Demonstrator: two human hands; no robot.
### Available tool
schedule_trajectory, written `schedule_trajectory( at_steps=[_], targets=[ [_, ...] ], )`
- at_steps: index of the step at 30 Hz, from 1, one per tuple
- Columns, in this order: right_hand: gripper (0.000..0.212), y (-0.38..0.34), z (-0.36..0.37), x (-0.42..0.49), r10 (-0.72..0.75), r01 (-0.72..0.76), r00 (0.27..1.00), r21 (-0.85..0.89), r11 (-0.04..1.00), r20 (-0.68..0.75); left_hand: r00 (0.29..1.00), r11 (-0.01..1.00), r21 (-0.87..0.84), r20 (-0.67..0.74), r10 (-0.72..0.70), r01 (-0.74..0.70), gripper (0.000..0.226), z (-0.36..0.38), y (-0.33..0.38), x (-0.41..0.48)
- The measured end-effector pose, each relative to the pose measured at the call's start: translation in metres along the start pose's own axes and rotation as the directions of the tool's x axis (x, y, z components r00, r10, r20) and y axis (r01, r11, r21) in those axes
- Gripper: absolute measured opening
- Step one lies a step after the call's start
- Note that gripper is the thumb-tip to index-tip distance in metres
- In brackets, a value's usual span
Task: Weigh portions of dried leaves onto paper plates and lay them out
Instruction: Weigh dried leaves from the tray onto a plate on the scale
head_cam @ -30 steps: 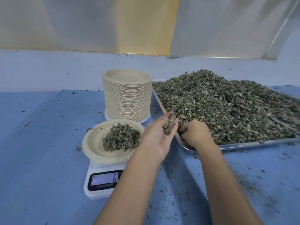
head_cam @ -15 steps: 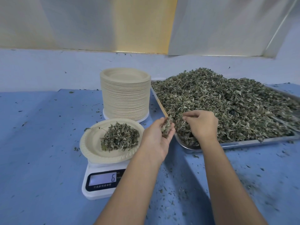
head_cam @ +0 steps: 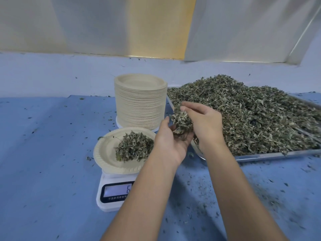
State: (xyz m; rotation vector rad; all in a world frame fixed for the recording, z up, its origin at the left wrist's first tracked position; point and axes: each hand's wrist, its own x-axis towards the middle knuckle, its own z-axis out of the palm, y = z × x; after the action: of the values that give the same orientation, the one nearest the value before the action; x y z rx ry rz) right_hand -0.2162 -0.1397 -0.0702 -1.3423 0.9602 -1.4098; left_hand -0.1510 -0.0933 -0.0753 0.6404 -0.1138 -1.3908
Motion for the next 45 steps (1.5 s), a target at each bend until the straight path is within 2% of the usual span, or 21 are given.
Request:
schedule_trajectory(
  at_steps=[8, 12, 18, 22, 31, 38, 40, 45],
  targets=[
    [0.017, -0.013, 0.055, -0.022, -0.133, 0.136, 0.983, -0.014, 0.991, 0.129, 0.991, 0.993, -0.003, 0.058, 0.119, -0.119, 0.039, -0.012, 0.056, -0.021],
    [0.014, -0.013, 0.082, -0.036, -0.196, 0.204, 0.963, -0.028, 0.978, 0.186, 0.987, 0.987, 0.025, 0.019, 0.160, -0.160, 0.039, -0.026, 0.081, -0.029],
    [0.015, -0.004, 0.100, -0.050, -0.202, 0.218, 0.942, -0.031, 0.975, 0.269, 0.979, 0.977, 0.073, -0.027, 0.203, -0.201, 0.019, -0.046, 0.096, -0.030],
    [0.013, 0.000, 0.104, -0.050, -0.187, 0.195, 0.953, -0.010, 0.981, 0.239, 0.978, 0.978, 0.040, -0.015, 0.208, -0.207, 0.017, -0.052, 0.097, -0.026],
    [0.017, 0.001, 0.104, -0.044, -0.080, 0.053, 0.988, 0.197, 0.979, 0.134, 0.984, 0.980, -0.100, -0.066, 0.167, -0.173, 0.018, -0.054, 0.102, -0.023],
    [0.012, 0.000, 0.099, -0.040, -0.052, 0.030, 0.994, 0.220, 0.975, 0.096, 0.939, 0.959, 0.040, -0.196, 0.284, -0.282, 0.025, -0.059, 0.109, -0.019],
    [0.012, 0.000, 0.098, -0.039, -0.068, 0.048, 0.993, 0.188, 0.981, 0.099, 0.936, 0.956, 0.020, -0.201, 0.290, -0.292, 0.024, -0.061, 0.112, -0.018],
    [0.008, 0.005, 0.095, -0.037, -0.155, 0.162, 0.976, -0.032, 0.986, 0.152, 0.926, 0.941, -0.039, -0.193, 0.324, -0.337, 0.025, -0.064, 0.120, -0.020]
  ],
)
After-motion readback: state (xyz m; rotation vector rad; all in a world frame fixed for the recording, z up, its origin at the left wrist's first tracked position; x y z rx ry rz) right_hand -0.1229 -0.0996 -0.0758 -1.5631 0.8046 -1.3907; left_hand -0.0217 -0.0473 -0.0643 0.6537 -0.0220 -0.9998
